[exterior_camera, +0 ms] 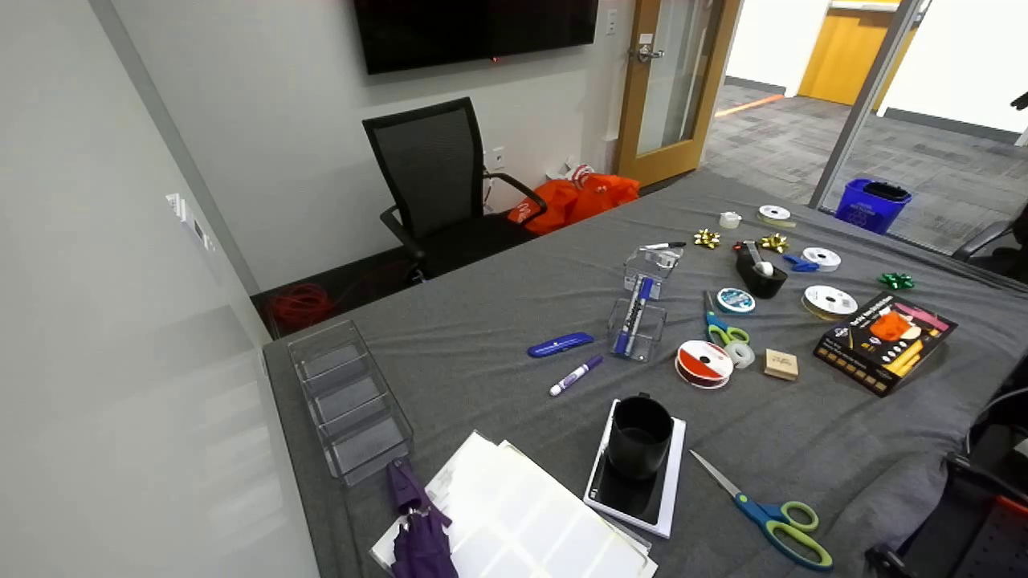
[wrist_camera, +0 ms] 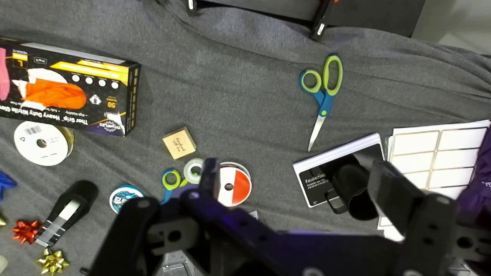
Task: Put the block onto the black box
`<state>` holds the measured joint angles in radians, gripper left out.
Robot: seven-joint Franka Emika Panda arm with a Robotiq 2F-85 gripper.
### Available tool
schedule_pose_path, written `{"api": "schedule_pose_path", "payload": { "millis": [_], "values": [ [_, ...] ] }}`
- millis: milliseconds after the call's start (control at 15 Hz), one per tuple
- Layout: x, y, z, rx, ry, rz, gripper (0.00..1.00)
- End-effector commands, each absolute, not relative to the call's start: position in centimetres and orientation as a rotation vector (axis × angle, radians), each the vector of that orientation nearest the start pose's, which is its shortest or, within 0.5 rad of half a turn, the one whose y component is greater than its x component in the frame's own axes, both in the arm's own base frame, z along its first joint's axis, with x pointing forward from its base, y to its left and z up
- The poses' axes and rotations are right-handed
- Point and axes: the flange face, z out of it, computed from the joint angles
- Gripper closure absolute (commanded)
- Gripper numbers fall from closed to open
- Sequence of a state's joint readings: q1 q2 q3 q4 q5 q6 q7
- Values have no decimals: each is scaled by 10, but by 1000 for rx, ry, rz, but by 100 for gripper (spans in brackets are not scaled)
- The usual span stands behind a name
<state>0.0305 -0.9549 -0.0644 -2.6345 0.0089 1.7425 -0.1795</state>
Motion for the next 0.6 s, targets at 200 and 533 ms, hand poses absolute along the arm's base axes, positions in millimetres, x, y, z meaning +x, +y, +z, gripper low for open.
{"api": "schedule_pose_path", "payload": {
  "millis": [200,533],
  "values": [
    [298,-28,506,-3084,-232,-138,0],
    [328,-54,469,-3100,-227,-157,0]
  ]
}}
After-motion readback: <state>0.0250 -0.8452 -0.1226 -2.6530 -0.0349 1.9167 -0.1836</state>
